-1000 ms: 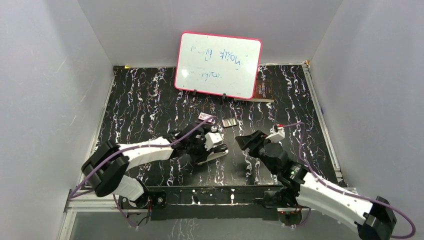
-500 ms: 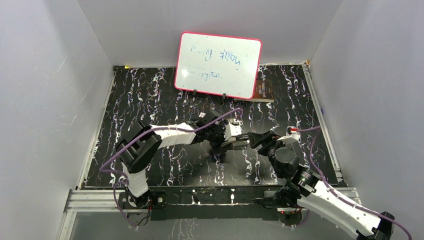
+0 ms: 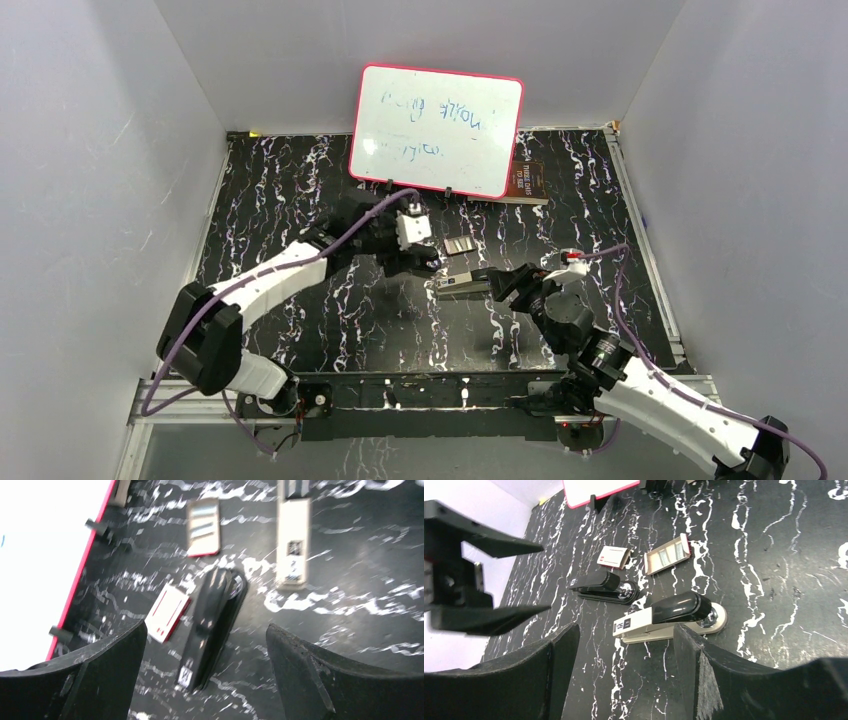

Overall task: Load the staples into the stapler
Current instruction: Close the stapler at the center of the board.

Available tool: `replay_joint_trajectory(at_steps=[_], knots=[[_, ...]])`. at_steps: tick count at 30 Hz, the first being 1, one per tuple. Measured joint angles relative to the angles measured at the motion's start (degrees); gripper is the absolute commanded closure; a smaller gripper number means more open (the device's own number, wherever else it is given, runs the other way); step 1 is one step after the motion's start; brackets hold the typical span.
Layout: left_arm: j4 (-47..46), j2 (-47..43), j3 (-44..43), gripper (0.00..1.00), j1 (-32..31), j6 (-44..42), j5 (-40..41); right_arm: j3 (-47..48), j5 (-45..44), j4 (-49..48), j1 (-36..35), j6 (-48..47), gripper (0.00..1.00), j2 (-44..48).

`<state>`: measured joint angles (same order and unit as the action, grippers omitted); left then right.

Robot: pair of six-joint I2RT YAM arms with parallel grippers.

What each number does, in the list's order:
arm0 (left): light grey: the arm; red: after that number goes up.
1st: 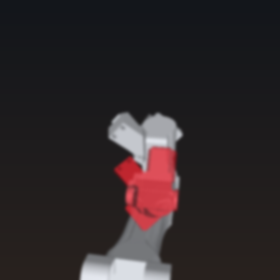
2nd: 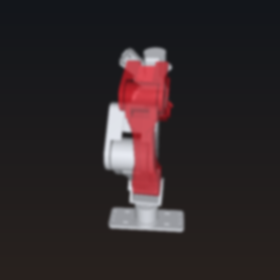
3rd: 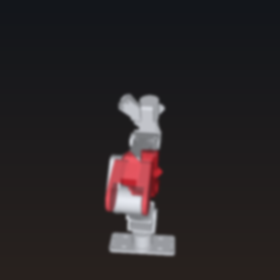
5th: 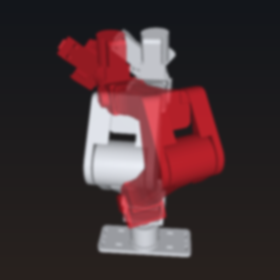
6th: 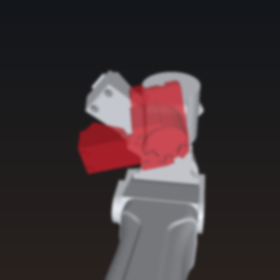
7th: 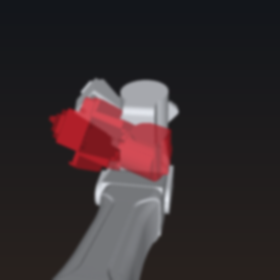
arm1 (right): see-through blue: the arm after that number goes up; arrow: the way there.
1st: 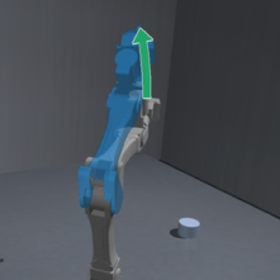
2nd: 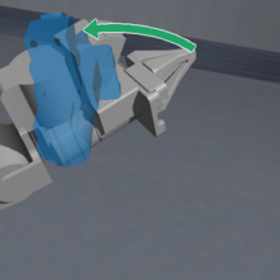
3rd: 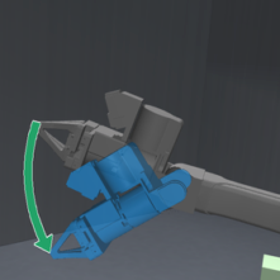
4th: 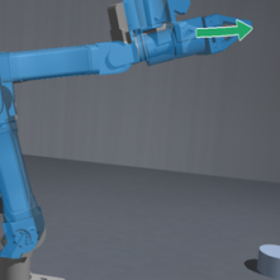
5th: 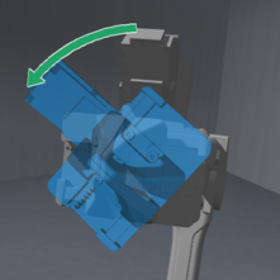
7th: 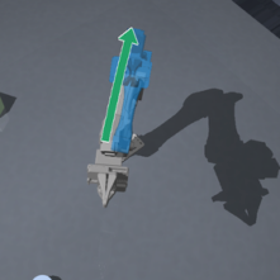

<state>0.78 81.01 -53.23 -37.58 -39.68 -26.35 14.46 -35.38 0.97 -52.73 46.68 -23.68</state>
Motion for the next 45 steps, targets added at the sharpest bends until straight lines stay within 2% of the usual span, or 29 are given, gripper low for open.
replay_joint_trajectory(at_steps=[4,10,20,26,27,28,30,33,38,45], knots=[[0.94,4.31,-0.63,0.13,6.86,-3.28,-2.51,-0.02,2.86,-2.23,0.0,-1.57,0.23,-1.25],[3.28,15.08,-4.13,0.17,9.9,-6.99,-5.88,-0.02,6.4,-4.09,0.0,-2.89,0.23,-4.02],[6.29,21.27,-8.2,0.56,11.98,-9.97,-5.57,0.02,9.07,-4.76,0.0,-5.01,0.23,-6.86],[9.31,22.4,-8.87,0.73,12.04,-10.49,-4.96,0.9,9.16,-6.47,0.0,-5.68,0.23,-9.77],[9.57,22.34,-8.87,0.8,12.04,-10.27,-4.9,1.01,8.96,-6.93,0.0,-5.49,0.24,-10.43],[9.79,22.27,-8.87,0.91,12.04,-9.9,-4.83,1.09,8.7,-7.26,0.0,-5.29,0.24,-11.04],[10.49,21.88,-8.85,1.0,12.02,-8.61,-4.66,1.09,7.93,-8.0,0.0,-4.81,0.24,-12.2],[11.39,20.68,-7.8,1.0,12.02,-5.29,-3.67,1.55,6.84,-9.7,0.0,-4.11,0.24,-15.23],[11.63,14.58,-1.9,1.0,12.02,2.43,-2.03,6.84,5.9,-12.74,0.0,-0.17,0.24,-26.01],[9.92,3.17,7.13,1.0,11.91,20.81,1.38,14.88,9.07,-19.65,0.07,11.23,0.24,-42.47]])
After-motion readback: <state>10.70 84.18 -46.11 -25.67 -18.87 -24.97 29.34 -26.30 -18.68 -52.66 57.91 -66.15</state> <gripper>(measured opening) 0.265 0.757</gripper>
